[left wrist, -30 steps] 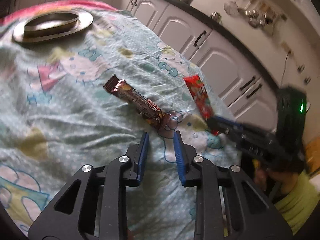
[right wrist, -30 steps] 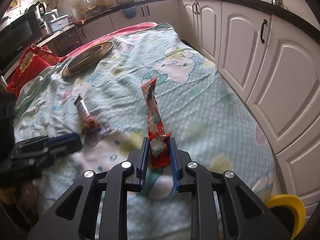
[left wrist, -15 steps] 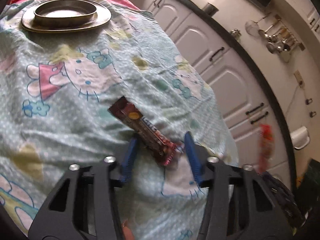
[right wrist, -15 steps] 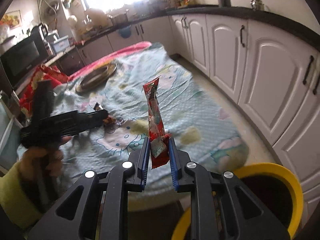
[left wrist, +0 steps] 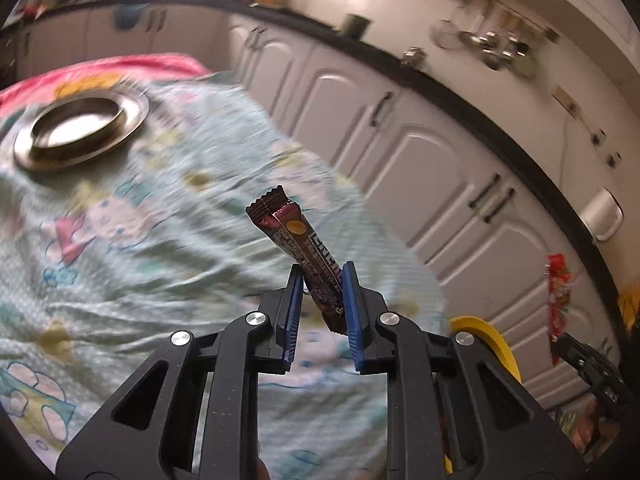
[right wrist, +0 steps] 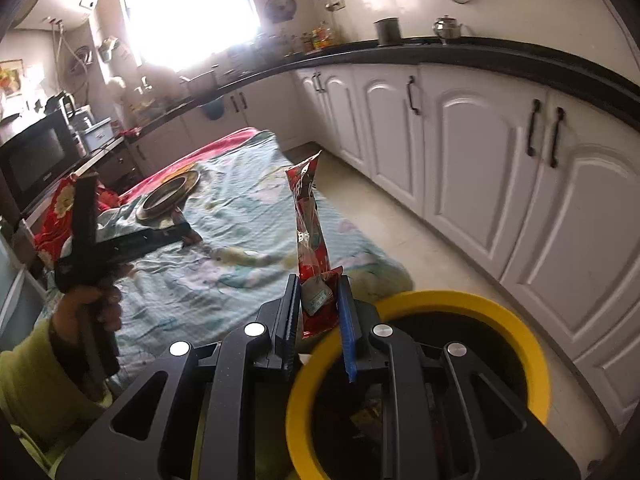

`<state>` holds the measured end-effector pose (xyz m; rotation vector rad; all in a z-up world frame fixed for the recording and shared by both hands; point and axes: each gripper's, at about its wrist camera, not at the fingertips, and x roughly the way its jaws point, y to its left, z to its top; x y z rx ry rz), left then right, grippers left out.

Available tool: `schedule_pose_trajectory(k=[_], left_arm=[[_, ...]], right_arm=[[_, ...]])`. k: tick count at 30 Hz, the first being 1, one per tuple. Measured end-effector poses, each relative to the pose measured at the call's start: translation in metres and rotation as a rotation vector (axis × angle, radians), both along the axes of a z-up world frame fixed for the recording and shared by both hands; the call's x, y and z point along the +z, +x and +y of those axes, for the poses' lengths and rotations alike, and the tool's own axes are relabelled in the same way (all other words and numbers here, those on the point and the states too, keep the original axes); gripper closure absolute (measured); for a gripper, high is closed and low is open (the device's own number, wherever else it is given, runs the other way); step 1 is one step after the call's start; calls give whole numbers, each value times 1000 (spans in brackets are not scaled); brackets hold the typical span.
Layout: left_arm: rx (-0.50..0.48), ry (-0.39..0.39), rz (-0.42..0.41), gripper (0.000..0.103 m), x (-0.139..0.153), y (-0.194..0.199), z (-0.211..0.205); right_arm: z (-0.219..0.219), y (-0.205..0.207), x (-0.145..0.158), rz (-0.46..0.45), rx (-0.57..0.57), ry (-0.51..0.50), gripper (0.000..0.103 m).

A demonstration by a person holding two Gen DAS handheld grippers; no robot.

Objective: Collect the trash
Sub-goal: 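Carry the red wrapper with the right tool while the left tool carries the chocolate bar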

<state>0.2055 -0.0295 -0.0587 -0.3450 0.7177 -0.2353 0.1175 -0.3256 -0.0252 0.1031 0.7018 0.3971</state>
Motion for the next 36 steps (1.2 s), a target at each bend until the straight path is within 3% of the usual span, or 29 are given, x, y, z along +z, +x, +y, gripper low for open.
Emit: schedule_pose_trajectory(k=[8, 18, 36], left_arm=[[-144, 46, -81, 90, 27, -20, -59], [-266, 91, -126, 91, 39, -44, -108], [-476, 166, -81, 92, 10, -70, -179]], right_arm=[[-26, -19, -2, -14, -57, -6, 85], [-49, -35, 5, -56, -114, -25, 85], [-79, -50, -20, 7, -176, -34, 85]])
